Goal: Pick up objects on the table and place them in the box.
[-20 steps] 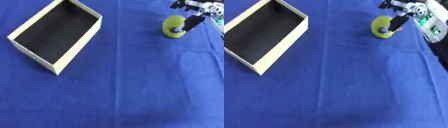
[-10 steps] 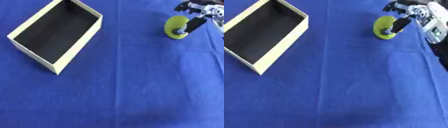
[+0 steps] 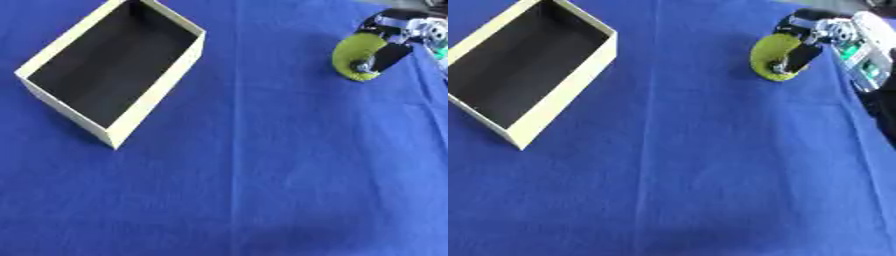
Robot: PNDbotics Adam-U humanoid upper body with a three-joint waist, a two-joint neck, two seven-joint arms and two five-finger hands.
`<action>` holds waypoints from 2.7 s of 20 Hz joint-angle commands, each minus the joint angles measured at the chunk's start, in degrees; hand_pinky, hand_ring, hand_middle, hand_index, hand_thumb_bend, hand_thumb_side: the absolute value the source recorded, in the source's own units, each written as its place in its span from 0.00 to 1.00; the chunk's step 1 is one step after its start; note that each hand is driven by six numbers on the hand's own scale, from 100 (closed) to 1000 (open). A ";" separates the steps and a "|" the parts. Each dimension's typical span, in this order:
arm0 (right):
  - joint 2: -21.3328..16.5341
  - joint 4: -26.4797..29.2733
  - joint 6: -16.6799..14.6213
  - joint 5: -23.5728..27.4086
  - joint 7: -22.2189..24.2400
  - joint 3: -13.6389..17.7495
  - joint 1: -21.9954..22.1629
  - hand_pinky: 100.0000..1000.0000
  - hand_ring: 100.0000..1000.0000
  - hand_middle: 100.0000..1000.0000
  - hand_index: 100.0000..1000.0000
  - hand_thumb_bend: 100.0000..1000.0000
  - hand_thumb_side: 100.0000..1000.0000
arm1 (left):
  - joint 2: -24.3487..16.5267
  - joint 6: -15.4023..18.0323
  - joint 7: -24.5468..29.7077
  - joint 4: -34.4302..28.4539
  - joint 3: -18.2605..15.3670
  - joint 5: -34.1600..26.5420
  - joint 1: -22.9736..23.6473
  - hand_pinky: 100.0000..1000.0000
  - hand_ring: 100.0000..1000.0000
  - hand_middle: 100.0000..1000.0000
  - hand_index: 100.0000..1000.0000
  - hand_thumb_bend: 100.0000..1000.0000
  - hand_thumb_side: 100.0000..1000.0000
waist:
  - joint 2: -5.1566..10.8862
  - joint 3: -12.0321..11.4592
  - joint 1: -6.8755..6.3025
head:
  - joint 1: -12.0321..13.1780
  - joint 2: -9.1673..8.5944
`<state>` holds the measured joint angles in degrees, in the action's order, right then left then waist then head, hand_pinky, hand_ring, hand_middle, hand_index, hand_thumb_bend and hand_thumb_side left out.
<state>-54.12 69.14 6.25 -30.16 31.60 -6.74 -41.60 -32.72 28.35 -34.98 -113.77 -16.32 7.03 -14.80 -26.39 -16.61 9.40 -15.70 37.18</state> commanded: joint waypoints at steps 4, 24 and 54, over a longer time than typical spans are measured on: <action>-2.96 4.08 0.41 5.89 -1.53 -0.27 1.71 0.59 0.57 0.40 0.55 0.00 0.16 | -1.70 0.19 -0.13 -0.82 -0.48 0.13 -0.24 0.72 0.46 0.55 0.52 0.16 0.18 | 1.90 0.24 -0.38 | 0.23 0.18; -8.68 37.79 7.08 7.07 -15.37 2.46 8.73 0.53 0.48 0.37 0.58 0.33 0.00 | -1.76 -0.19 -0.22 -0.82 -0.56 -0.22 0.16 0.72 0.46 0.55 0.52 0.17 0.18 | 3.90 1.28 -0.07 | 0.72 1.17; 26.43 14.27 -4.83 -1.17 -6.66 -13.07 -25.77 0.60 0.51 0.40 0.61 0.00 0.00 | -2.27 1.41 1.28 -0.82 1.77 -2.68 -4.79 0.71 0.47 0.55 0.53 0.21 0.14 | 3.61 -4.98 0.76 | -8.35 2.25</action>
<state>-27.84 84.44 2.31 -31.03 25.23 -20.19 -65.87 -33.17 29.37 -33.70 -113.77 -14.49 4.64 -18.98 -23.90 -21.55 10.85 -23.40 39.30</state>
